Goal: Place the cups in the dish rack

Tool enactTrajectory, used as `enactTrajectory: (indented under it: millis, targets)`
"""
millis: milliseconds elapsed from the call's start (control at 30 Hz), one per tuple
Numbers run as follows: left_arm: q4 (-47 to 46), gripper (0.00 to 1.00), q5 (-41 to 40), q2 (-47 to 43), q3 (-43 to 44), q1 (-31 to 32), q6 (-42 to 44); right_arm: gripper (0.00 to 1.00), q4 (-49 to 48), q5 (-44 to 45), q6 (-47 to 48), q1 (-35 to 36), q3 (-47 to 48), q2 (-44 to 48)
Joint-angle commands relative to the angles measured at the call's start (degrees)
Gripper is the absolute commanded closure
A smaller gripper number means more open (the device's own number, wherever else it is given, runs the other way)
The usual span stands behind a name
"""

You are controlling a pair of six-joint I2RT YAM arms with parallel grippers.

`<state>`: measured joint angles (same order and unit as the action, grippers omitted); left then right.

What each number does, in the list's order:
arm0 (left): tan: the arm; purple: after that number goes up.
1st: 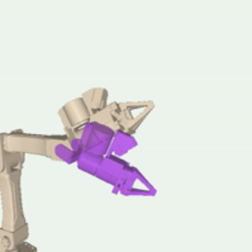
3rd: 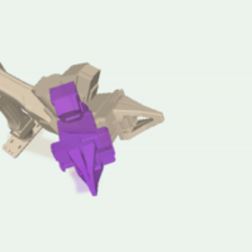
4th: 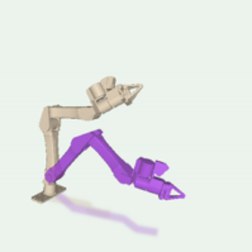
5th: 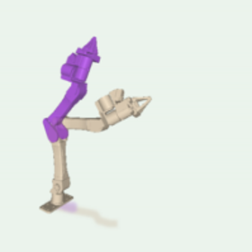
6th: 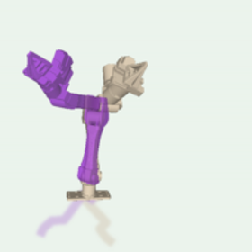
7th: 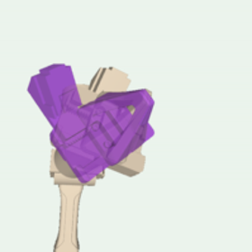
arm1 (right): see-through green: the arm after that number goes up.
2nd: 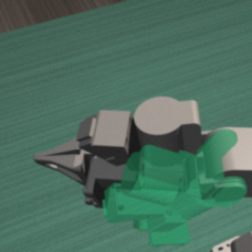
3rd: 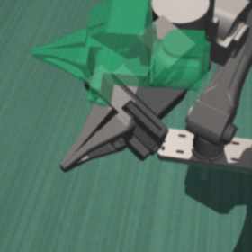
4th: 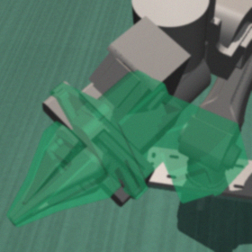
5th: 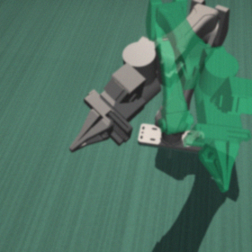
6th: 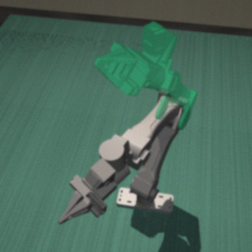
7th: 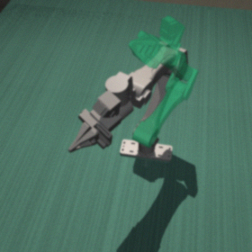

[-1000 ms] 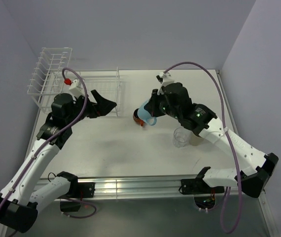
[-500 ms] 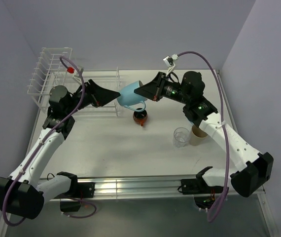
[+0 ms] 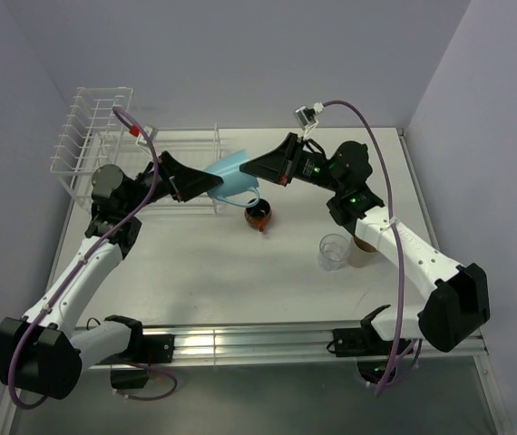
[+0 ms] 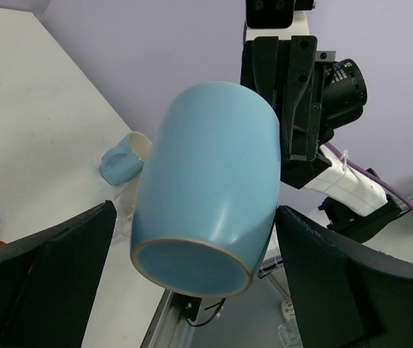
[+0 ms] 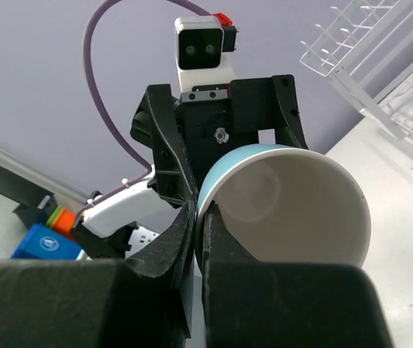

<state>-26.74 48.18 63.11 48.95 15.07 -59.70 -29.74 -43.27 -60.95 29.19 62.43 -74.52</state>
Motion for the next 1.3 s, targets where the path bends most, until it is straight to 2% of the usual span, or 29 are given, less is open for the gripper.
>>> enactTrajectory:
  millis: [0, 300, 833, 1067, 1167, 1267]
  targets:
    - [-2.61, 0.01, 1.21, -1.94, -0.61, -0.04, 0.03, 1.00, -13.41, -0.86, -5.40, -0.54, 0.76, 0.26]
    - [-4.72, 0.01, 1.47, -2.91, -1.66, 1.01, -2.26, 1.00, -15.61, 1.25, -4.97, -0.63, -0.74, -0.27]
    - [-11.49, 0.01, -0.90, -1.94, -3.86, 1.45, -7.80, 1.00, -20.27, -0.68, -6.20, -0.63, -2.76, -3.61]
    - [-11.67, 0.03, -1.34, -1.76, -4.12, 2.07, -8.15, 1.00, -24.58, -1.73, -8.31, 0.08, -2.23, -5.63]
    - [-12.02, 0.07, -1.43, -1.94, -4.30, 2.16, -8.59, 1.00, -24.58, -1.73, -7.96, 0.34, -2.40, -5.81]
    - [-12.89, 0.23, -1.42, -2.03, -4.30, 2.42, -9.46, 1.00, -24.58, -1.30, -7.43, 0.43, -2.84, -5.90]
